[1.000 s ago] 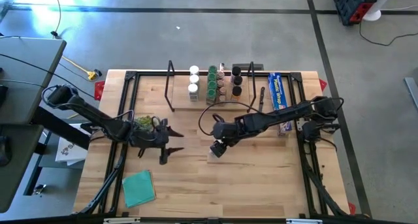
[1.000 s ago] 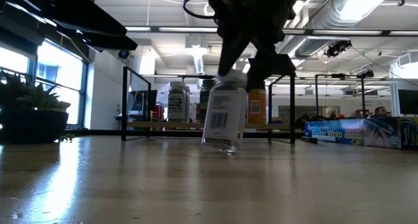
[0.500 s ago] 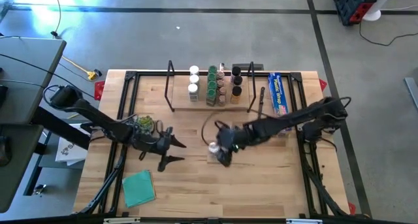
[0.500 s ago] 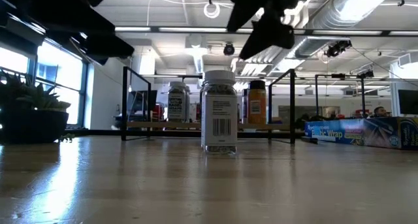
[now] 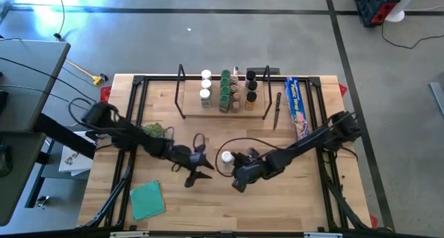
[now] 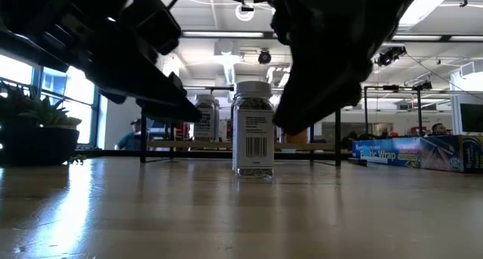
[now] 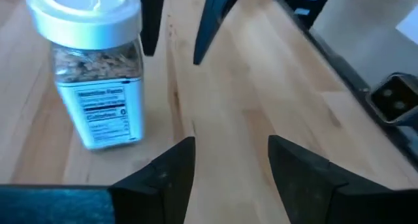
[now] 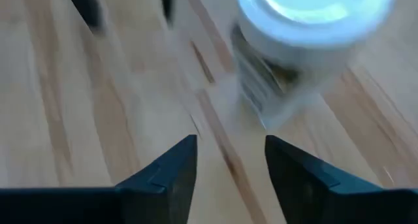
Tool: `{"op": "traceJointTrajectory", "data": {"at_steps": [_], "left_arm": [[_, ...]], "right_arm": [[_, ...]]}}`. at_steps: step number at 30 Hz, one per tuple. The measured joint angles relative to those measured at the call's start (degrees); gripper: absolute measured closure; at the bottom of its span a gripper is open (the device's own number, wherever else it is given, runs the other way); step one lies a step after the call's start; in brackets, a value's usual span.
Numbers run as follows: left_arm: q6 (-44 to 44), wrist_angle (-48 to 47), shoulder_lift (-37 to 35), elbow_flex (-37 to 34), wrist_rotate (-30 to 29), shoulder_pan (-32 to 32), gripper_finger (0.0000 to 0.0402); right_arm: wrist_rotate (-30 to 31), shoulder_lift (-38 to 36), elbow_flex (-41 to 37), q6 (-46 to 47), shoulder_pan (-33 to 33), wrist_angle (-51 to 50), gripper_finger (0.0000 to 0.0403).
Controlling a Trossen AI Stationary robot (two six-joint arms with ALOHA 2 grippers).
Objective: Shelf spices
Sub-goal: Put the white seasoning bottle on the shelf align with the other white seasoning bottle
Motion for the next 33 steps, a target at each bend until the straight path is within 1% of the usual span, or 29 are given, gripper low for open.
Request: {"op": "traceJointTrajectory", "data": {"at_steps": [3,6,9,11,13,14,16,18,20,23,24,26,29,31,33], "left_arm": [[1.23,-0.09,3.93,3.14,-2.42,0.01,0.0225],[3.08,-0.21,5.69,4.99,-5.25,0.25,0.0231],[3.41,-4.07,4.52,4.94,-6.21,0.76,0.0234],[2.52,-9.80,2.14,4.66,-6.54,1.03,0.0234],[1.18,-16.38,-0.47,4.64,-7.48,1.03,0.0234],[0.65,-18.94,-1.49,4.62,-8.04,1.01,0.0234],[0.16,-20.95,-2.80,4.59,-8.43,0.74,0.0234],[0.12,-19.29,-2.96,4.61,-8.83,0.61,0.0234],[0.14,-17.79,-2.67,4.64,-10.63,0.86,0.0234],[0.11,-15.88,-1.38,4.67,-14.19,1.89,0.0234],[0.12,-15.64,-1.05,4.66,-14.93,2.31,0.0234],[0.41,-16.87,-1.09,4.66,-15.36,2.88,0.0234],[-0.12,-21.98,-3.36,4.58,-14.36,2.73,0.0234],[-1.46,-27.31,-6.06,4.57,-13.74,2.04,0.0234],[-3.49,-32.97,-9.04,4.62,-15.05,1.28,0.0234]], "right_arm": [[1.88,1.88,-0.07,-2.13,-0.96,4.16,0.0240],[1.23,3.69,-0.15,-4.23,-1.73,10.29,0.0244],[-2.55,4.81,-0.15,-9.72,-1.62,18.64,0.0245],[-3.41,4.62,-0.11,-12.02,-1.02,20.40,0.0245],[-2.74,3.50,-0.09,-12.17,-0.58,17.09,0.0245],[-1.52,2.81,-0.09,-11.47,-0.41,13.93,0.0245],[2.55,1.80,-0.09,-8.16,-0.56,6.99,0.0245],[5.95,1.46,-0.09,-4.33,-1.26,0.99,0.0245],[7.87,1.61,-0.13,-1.71,-2.43,-1.48,0.0245],[9.29,2.71,-0.23,1.45,-4.21,1.18,0.0245],[9.11,3.17,-0.27,1.20,-4.66,3.08,0.0245],[8.02,4.26,-0.33,-2.95,-5.12,9.07,0.0245],[2.22,5.32,-0.24,-11.47,-5.10,19.24,0.0245],[-1.16,5.34,-0.24,-15.98,-4.95,21.97,0.0245],[-0.27,4.72,-0.20,-16.97,-4.49,20.91,0.0245]]}}
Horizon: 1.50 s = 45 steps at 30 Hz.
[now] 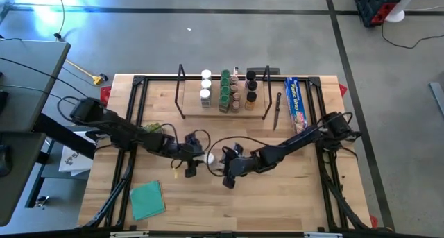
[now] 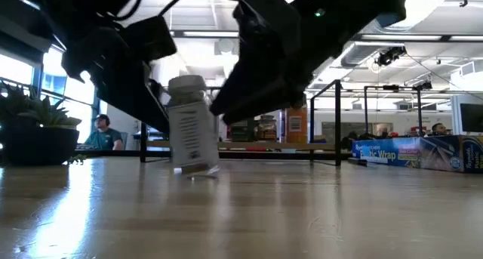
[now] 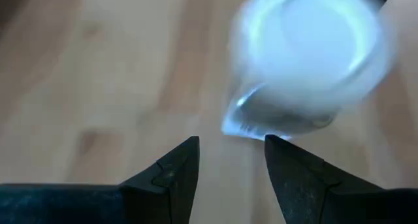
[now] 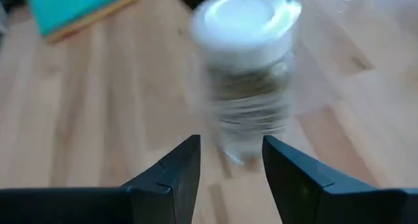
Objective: Shelf spices
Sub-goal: Put the white seasoning bottle on the shelf align with the other white seasoning bottle
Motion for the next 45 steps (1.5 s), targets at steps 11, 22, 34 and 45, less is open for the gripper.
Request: {"op": "traceJointTrajectory", "data": {"at_steps": [11,22,34,45], "left_arm": [[-4.05,-6.20,-4.50,0.03,-2.09,-4.81,0.0234],[-5.18,0.54,-4.35,0.03,-4.59,-7.21,0.0234],[-4.23,8.12,-3.54,0.00,-2.96,-5.49,0.0173],[8.41,21.12,3.20,0.03,-8.08,-7.05,0.0128]], "right_arm": [[4.92,-1.03,0.00,4.32,-1.09,-7.32,0.0245],[5.98,-0.62,0.00,4.94,0.48,-15.73,0.0245],[6.65,-0.64,0.00,6.32,0.96,-16.56,0.0245],[7.68,-0.64,0.00,6.55,1.47,-16.30,0.0245]]}}
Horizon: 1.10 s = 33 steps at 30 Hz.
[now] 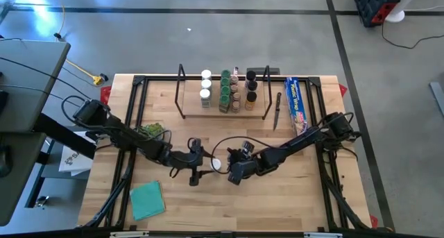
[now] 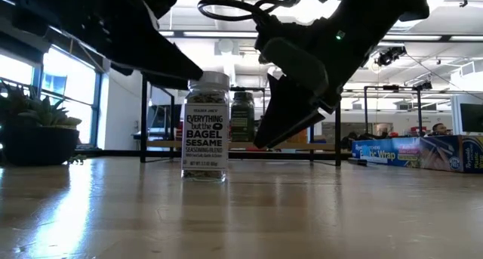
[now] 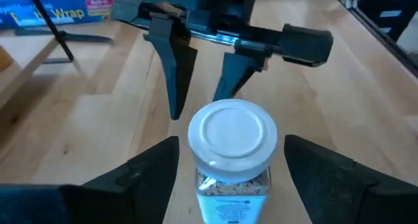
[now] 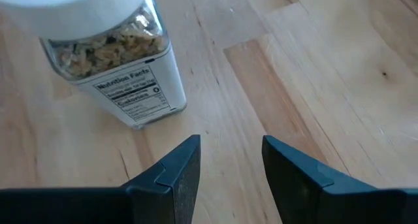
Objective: Shelf spices
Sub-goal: Put the white seasoning bottle on the shelf align with the other white seasoning bottle
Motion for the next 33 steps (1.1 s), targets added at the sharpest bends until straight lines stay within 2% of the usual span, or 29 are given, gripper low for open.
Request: {"op": "traceJointTrajectory", "data": {"at_steps": [6,13,25,29,33], "left_arm": [[1.21,4.91,2.86,0.00,-3.17,-0.09,0.0128],[1.08,4.49,3.27,-0.02,-3.90,-0.09,0.0137],[1.30,5.79,3.06,-0.02,-4.03,0.33,0.0214],[3.76,2.64,-0.75,-0.07,-4.32,1.13,0.0214],[6.40,-6.35,-9.48,-0.07,-5.64,5.59,0.0216]], "right_arm": [[0.00,0.00,0.00,0.27,0.24,0.03,0.0245],[0.00,0.00,0.00,0.37,0.26,0.03,0.0245],[0.00,0.00,0.00,1.21,0.26,0.03,0.0245],[-0.01,0.00,-0.01,1.31,0.53,0.00,0.0245],[-0.01,0.00,-0.02,1.32,0.75,0.00,0.0245]]}}
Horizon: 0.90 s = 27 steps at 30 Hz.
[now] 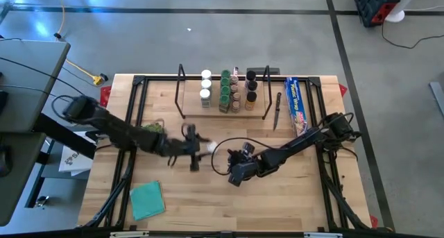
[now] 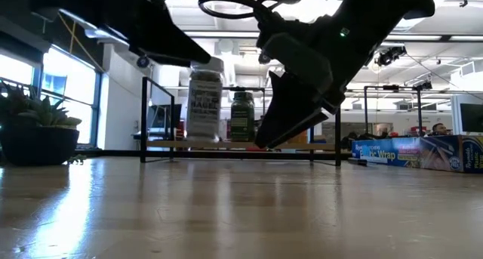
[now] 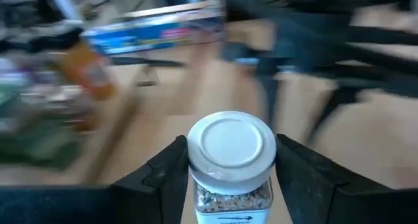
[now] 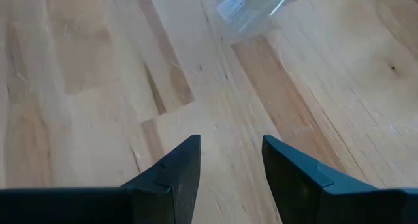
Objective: Shelf spices
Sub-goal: Put the white seasoning bottle on the shelf align with the other white seasoning bottle
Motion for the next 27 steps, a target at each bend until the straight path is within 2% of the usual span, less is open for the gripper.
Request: {"op": "traceJointTrajectory", "data": {"at_steps": [3,6,10,14,17,23,25,27], "left_arm": [[4.05,-5.80,-6.09,0.00,1.63,5.71,0.0221],[8.49,-8.70,-9.63,0.07,6.81,13.18,0.0239],[12.98,-9.37,-10.09,0.07,13.96,21.96,0.0258],[16.28,-9.52,-9.98,0.07,15.73,27.73,0.0284],[16.42,-9.26,-10.39,0.07,19.34,29.50,0.0299],[12.71,-12.35,-9.50,0.07,28.23,28.17,0.0302],[12.71,-12.42,-8.01,0.07,27.72,26.84,0.0298],[12.14,-11.80,-5.47,0.07,23.63,25.48,0.0296]], "right_arm": [[0.10,0.00,0.00,-0.01,0.04,0.01,0.0245],[1.40,0.00,0.00,-0.02,-0.01,0.01,0.0245],[1.61,0.00,0.00,0.01,-0.01,-0.01,0.0245],[1.74,0.00,0.00,0.14,0.00,0.01,0.0245],[1.74,0.00,0.00,0.14,0.14,0.03,0.0245],[1.87,-0.01,0.00,0.03,0.81,-0.66,0.0245],[1.94,-0.01,0.00,0.02,0.83,-0.72,0.0245],[2.33,0.00,0.00,0.01,0.85,-0.75,0.0245]]}}
